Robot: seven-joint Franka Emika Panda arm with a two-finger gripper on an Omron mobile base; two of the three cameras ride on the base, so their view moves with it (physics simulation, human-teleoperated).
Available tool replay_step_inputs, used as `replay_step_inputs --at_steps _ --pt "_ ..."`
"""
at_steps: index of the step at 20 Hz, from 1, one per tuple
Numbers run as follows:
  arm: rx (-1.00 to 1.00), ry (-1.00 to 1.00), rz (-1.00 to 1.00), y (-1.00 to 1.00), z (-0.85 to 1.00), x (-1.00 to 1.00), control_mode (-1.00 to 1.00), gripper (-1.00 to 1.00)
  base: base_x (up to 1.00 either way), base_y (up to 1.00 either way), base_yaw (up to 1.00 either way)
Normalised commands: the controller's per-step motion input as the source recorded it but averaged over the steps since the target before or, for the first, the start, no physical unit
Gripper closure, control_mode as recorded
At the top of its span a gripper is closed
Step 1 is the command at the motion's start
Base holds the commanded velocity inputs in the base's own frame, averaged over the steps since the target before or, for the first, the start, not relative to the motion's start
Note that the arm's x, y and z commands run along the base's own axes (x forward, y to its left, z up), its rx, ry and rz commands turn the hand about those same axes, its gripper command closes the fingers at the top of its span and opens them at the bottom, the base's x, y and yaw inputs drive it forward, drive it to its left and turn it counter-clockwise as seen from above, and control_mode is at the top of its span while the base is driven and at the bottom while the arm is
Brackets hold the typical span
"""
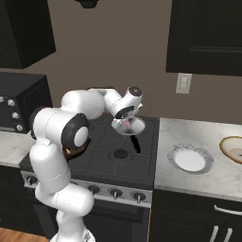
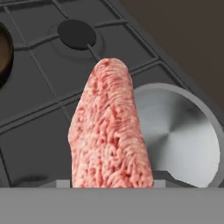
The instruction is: Place one of the steaks on the plate and the other in the bowl. Then place the bowl in the fridge.
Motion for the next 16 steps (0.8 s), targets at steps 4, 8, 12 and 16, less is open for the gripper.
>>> replay_step_inputs --at_steps 4,8,12,16 --pt "0.0 -0.09 -0.01 -0.23 0.39 -0.76 -1.0 1.0 0.0 0.0 0.0" --pt "0.0 -0.1 0.0 -0.46 0.35 -0.69 -1.0 1.0 0.0 0.0 0.0" --pt "0.0 -0.04 -0.02 -0.6 0.17 -0.61 -1.0 1.0 0.0 0.0 0.0" --pt "0.0 -0.01 -0.03 -0.75 0.03 -0.54 -1.0 1.0 0.0 0.0 0.0"
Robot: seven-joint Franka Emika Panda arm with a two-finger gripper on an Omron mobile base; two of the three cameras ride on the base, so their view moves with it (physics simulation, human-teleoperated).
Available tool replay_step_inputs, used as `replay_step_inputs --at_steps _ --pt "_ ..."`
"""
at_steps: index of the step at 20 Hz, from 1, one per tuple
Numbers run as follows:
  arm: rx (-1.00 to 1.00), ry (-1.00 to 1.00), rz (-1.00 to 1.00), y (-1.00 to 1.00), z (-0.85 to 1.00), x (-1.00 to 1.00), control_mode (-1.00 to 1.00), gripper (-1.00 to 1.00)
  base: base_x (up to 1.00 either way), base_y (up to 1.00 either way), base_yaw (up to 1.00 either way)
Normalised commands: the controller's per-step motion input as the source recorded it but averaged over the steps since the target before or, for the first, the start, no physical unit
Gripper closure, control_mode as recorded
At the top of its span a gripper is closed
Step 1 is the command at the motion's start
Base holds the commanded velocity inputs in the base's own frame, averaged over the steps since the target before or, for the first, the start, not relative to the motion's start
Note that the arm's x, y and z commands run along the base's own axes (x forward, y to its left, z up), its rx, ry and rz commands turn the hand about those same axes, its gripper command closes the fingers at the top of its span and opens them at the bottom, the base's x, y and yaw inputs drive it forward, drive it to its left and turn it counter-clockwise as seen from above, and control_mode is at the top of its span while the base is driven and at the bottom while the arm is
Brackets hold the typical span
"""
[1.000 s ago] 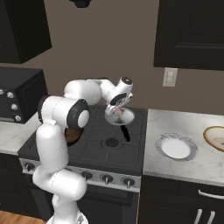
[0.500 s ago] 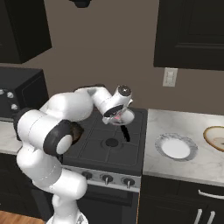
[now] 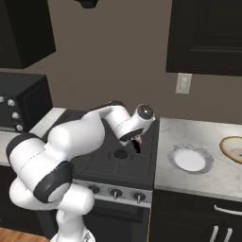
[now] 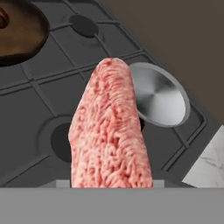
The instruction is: Place one of the steaks on the plate and the other in the bowl. Then place the bowl in the fridge.
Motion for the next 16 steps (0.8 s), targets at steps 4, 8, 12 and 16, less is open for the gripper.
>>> replay_step_inputs --at_steps 4,8,12,16 --pt "0.03 0.0 -0.05 -0.82 0.0 -0.36 -1.0 1.0 0.0 0.0 0.0" --pt "0.06 0.0 -0.06 -0.84 0.0 -0.15 -1.0 1.0 0.0 0.0 0.0" --pt "0.05 0.01 -0.07 -0.81 0.0 -0.01 -1.0 1.0 0.0 0.0 0.0" --pt "0.03 0.07 -0.1 -0.77 -0.03 0.0 -1.0 1.0 0.0 0.0 0.0"
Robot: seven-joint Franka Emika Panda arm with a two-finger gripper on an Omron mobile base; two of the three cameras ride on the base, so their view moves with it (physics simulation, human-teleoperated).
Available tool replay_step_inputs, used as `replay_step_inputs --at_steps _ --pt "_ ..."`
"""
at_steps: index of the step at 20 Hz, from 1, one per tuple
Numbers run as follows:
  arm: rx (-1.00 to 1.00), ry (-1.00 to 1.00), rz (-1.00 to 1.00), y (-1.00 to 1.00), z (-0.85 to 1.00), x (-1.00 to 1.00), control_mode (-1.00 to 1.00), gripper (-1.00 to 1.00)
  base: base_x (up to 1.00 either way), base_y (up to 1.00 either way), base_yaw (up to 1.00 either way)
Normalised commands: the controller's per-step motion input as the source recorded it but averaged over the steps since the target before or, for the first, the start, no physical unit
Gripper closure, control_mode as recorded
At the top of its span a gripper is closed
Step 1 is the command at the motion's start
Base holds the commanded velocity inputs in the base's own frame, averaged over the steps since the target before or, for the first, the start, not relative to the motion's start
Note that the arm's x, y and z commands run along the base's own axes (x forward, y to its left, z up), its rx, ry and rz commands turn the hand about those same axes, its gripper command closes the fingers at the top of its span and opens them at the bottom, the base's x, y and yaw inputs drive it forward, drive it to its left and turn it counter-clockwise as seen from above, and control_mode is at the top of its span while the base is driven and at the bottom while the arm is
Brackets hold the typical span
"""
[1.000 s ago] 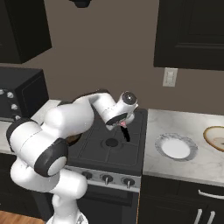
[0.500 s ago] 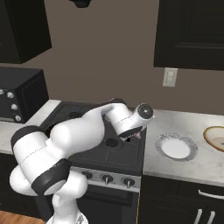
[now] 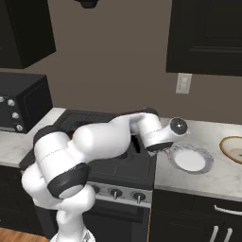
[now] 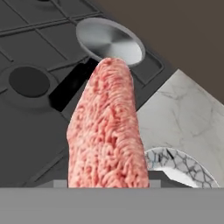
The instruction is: Place one of the steaks on the plate and the other in the bowl. Then place the bowl in the fridge.
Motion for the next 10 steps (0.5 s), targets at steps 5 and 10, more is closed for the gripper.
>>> replay_step_inputs --at_steps 5,10 --pt "0.01 0.13 -0.12 -0.65 -0.1 0.02 -1.0 1.0 0.0 0.0 0.0" --pt "0.01 0.14 -0.07 -0.49 -0.12 0.16 -1.0 1.0 0.0 0.0 0.0"
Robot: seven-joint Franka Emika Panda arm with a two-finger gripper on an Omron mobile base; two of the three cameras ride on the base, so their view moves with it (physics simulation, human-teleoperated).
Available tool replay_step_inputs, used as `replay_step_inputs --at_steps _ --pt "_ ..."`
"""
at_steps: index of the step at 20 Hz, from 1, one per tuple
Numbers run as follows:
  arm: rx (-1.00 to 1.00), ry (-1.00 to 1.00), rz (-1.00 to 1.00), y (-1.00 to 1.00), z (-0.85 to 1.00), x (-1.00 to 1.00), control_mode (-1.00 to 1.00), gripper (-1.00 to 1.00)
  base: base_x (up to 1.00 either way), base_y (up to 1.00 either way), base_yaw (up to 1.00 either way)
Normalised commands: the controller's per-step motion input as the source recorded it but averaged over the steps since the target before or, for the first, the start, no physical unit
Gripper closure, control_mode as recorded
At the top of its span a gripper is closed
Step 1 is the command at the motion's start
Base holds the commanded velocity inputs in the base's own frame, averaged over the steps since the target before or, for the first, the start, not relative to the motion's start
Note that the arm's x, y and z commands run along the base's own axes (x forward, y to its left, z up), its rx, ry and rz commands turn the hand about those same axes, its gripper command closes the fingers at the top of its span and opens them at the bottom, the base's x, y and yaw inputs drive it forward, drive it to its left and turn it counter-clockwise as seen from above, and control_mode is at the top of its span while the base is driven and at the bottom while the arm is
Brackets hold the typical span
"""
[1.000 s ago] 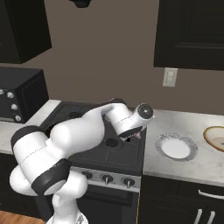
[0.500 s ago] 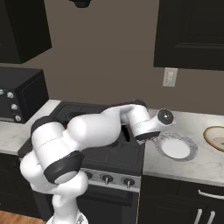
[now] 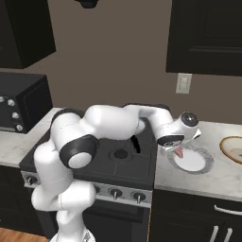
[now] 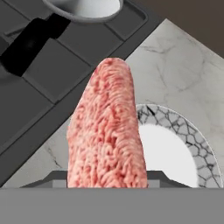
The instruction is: Place one of the steaks on the plate and the other in the bowl. Then place the bowl in the fridge.
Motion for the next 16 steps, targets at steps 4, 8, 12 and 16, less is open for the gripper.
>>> replay_step_inputs --at_steps 4,8,12,16 --pt "0.0 0.01 0.0 -0.14 -0.25 0.13 -1.0 1.0 0.0 0.0 0.0" --pt "0.0 0.0 0.0 0.0 -0.29 0.01 -1.0 1.0 0.0 0.0 0.0" --pt "0.0 0.0 0.0 0.0 -0.19 0.01 -1.0 1.0 0.0 0.0 0.0" --pt "0.0 0.01 0.0 -0.01 -0.03 0.16 -1.0 1.0 0.0 0.0 0.0"
